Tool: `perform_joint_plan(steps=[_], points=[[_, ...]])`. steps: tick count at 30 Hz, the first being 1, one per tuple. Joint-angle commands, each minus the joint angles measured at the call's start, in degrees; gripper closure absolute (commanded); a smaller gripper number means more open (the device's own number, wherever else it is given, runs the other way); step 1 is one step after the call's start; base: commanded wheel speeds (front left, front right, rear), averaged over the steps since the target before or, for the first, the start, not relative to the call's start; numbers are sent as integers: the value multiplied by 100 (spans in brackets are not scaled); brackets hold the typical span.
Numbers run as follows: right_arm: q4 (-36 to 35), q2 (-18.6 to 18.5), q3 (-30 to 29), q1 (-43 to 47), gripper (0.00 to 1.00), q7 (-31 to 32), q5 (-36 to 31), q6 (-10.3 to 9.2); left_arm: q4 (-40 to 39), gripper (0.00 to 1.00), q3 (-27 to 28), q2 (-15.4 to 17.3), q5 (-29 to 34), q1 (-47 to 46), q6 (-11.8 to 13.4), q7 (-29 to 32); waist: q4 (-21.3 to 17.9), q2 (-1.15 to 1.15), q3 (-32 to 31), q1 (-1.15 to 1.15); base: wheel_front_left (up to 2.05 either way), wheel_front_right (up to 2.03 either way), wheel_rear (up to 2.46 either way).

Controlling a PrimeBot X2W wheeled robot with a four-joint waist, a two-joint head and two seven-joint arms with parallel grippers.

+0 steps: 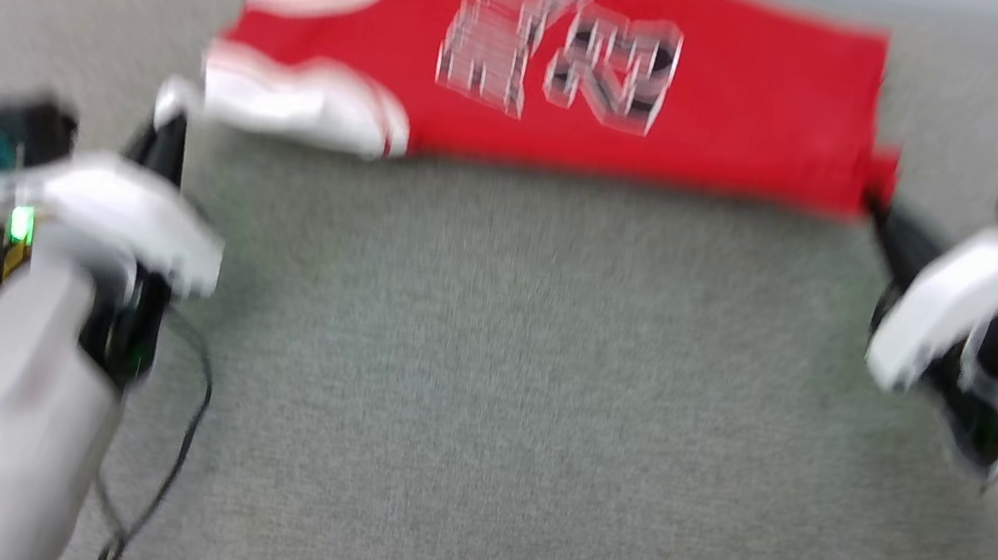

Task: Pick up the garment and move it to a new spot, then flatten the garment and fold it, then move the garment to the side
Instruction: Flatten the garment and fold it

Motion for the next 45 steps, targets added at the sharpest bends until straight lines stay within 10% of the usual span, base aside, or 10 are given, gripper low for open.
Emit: perform_joint_plan(steps=[1,9,26,45], points=[[-119,-57,66,505,100,-93,89,-4,-222,100,59,98,-66,533,76,-49,-8,0,-717,1,0,0,0],[-650,-357,77,1770,100,-277,335,-5,-1741,100,216,417,-212,2447,655,40,-47,0,-1303,1,0,0,0],[-2104,-719,-1603,4103,100,120,-164,-8,-6580,100,544,1037,-154,5424,2807,1043,85,0,-1722,1,0,0,0],[-2990,317,-2917,3483,100,2147,-2026,-4,-4643,100,117,829,-384,3306,1949,1515,-46,0,-588,1,0,0,0]])
